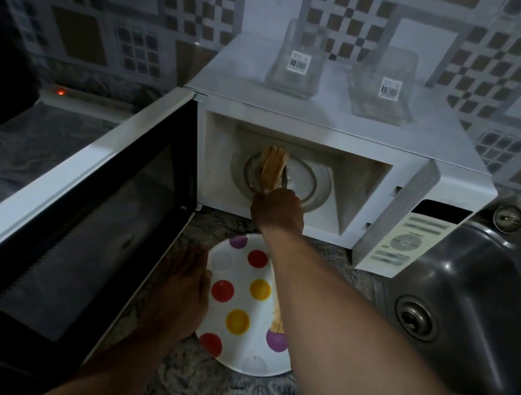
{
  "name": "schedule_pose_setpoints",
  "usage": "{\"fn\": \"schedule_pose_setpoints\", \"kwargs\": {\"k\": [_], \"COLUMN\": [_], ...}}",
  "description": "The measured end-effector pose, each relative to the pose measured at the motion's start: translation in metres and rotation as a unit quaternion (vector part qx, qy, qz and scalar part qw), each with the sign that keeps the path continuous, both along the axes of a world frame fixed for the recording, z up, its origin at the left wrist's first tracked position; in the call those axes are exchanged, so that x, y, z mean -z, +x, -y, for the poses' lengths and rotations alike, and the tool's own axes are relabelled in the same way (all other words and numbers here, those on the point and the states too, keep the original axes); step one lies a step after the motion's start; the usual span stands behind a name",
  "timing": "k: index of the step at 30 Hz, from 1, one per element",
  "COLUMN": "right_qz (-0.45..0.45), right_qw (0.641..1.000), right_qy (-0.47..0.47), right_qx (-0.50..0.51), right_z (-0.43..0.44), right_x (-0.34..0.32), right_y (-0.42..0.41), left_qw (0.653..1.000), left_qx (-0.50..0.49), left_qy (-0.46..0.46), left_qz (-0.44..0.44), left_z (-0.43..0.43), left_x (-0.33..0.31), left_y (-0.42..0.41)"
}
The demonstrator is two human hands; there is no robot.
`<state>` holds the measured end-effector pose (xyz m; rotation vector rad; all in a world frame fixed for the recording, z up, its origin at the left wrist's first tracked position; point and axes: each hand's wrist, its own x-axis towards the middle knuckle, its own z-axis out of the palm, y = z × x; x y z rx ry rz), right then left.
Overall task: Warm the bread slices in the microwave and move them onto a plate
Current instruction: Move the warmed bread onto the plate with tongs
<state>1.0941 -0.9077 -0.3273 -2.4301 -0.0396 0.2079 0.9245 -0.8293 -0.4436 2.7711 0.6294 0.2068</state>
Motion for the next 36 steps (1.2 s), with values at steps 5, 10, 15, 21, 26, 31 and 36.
{"fn": "schedule_pose_setpoints", "kwargs": {"k": [5,10,15,21,26,31,36], "right_qz": [-0.005,0.003,0.008,0.019,0.009,-0.002,0.013], "right_qw": [1.000,1.000,1.000,1.000,1.000,0.999,1.000], "right_qy": [0.009,-0.001,0.004,-0.010,-0.013,-0.023,-0.025], "right_qx": [0.015,0.020,0.007,-0.004,0.021,0.028,-0.004], "right_z": [-0.002,0.004,0.001,0.005,0.015,0.024,0.046], "right_x": [0.002,0.002,0.002,-0.003,-0.008,-0.016,-0.025], "right_y": [0.005,0.003,0.003,0.002,-0.004,-0.017,-0.046], "left_qw": [1.000,0.999,0.998,0.998,0.998,0.998,0.995], "left_qx": [0.005,0.031,0.013,0.014,0.024,0.015,0.000], "left_qy": [-0.007,-0.027,-0.055,-0.064,-0.054,-0.069,-0.103], "left_qz": [-0.005,0.024,0.025,0.020,0.015,-0.001,-0.018], "left_z": [0.000,0.002,0.004,0.002,0.001,0.002,0.007], "left_x": [-0.003,-0.002,0.000,0.001,0.001,0.001,-0.005], "left_y": [-0.001,-0.001,0.000,0.001,0.001,0.003,0.002]}}
